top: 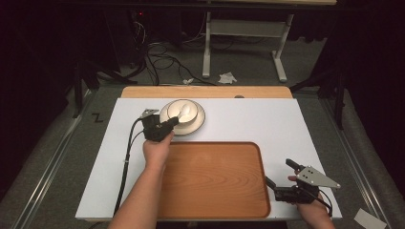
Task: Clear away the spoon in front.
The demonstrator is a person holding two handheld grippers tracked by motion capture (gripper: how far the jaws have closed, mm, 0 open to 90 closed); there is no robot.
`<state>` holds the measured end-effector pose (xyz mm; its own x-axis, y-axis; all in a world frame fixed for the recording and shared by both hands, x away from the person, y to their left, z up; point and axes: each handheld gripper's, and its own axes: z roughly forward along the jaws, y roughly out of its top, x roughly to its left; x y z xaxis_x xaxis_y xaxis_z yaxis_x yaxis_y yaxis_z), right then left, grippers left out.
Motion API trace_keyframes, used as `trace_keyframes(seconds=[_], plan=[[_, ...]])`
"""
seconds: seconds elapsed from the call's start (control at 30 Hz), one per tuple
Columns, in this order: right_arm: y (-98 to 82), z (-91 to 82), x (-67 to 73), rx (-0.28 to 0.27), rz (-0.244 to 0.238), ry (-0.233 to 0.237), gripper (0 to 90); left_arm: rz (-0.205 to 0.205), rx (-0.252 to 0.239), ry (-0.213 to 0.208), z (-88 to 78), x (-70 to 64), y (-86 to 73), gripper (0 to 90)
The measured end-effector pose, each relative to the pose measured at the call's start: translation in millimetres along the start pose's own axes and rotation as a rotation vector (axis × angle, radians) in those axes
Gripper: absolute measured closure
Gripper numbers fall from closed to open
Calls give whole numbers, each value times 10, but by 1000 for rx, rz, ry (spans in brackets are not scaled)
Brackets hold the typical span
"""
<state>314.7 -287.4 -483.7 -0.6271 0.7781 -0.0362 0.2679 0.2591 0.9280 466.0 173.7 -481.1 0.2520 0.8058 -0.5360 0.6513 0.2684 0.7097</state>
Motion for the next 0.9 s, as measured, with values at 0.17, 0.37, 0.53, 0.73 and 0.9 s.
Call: trace_keyframes(seconds=[0.17,0.37,0.53,0.73,0.9], plan=[[0,-5,-4,-2,1,0,18,28,-14,2,0,-23,-8,856],[-1,-6,-7,-2,3,-2,18,81,-57,-4,-85,-96,17,856],[2,-6,2,0,1,-3,18,132,-92,-6,-205,-144,58,856],[0,-2,2,1,1,-6,18,173,-115,-9,-330,-177,72,857],[-1,-4,1,1,0,-6,18,206,-123,-18,-422,-193,69,856]])
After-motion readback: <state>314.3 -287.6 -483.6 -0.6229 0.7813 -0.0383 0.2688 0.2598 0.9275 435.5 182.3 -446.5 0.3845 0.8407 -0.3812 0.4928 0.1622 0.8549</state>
